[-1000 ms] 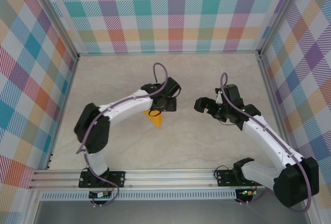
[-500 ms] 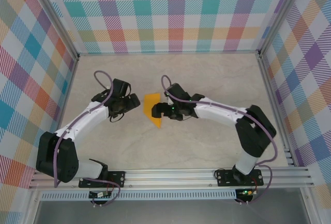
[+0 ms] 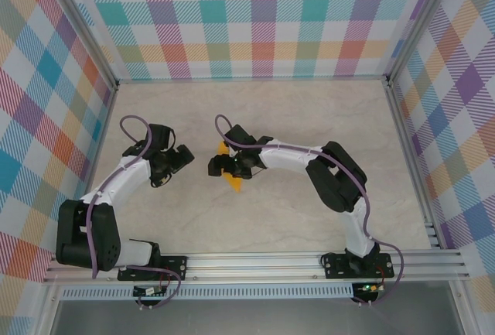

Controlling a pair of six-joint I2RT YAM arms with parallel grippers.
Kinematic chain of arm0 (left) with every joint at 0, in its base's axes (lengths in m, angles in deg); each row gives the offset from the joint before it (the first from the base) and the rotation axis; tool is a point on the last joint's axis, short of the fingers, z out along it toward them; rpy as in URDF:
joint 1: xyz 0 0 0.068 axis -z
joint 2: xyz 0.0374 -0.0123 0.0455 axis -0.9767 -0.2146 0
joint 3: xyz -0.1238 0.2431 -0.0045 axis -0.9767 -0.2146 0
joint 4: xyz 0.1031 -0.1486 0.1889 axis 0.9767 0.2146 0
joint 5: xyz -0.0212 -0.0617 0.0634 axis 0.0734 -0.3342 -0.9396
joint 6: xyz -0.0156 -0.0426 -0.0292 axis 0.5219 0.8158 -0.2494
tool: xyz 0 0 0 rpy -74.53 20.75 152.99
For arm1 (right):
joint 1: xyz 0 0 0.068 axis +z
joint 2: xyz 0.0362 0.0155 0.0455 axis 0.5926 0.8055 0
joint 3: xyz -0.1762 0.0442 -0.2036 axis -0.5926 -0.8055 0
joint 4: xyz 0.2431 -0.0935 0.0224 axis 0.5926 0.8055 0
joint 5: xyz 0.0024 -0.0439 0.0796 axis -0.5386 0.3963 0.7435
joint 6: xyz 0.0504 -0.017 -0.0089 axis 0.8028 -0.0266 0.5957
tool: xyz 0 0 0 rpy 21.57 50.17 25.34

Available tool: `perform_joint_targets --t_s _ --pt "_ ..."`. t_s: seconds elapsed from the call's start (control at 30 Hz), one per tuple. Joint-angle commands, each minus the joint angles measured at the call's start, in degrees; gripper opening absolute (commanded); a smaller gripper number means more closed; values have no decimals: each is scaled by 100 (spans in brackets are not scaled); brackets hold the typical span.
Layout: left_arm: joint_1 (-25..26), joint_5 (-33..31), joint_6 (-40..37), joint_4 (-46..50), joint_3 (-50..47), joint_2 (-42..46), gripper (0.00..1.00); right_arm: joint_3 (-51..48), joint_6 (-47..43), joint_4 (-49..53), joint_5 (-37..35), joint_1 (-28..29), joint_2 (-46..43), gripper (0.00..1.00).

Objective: Fold a paper plane with a square sheet of paper (pick it up from the middle)
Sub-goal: Fold the wing for the fifth time at the center of the table.

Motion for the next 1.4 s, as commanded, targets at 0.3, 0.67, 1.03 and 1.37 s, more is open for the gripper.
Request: perform_joint_targets --t_s 0.3,0.67,1.03,1.37 --pt "-63 631 -446 -162 107 -136 100 -528 -3087 1750 70 -460 -400 83" --pt "-60 1321 -432 -594 -132 36 100 -1559 -1559 -124 -395 -485 -1856 83" --pt "71 2212 -100 -1339 -464 52 98 -1589 -641 -612 -311 -583 -1193 81" --pt "458 3033 234 -2118 -474 -373 88 -2154 -124 -1266 529 -961 -884 80"
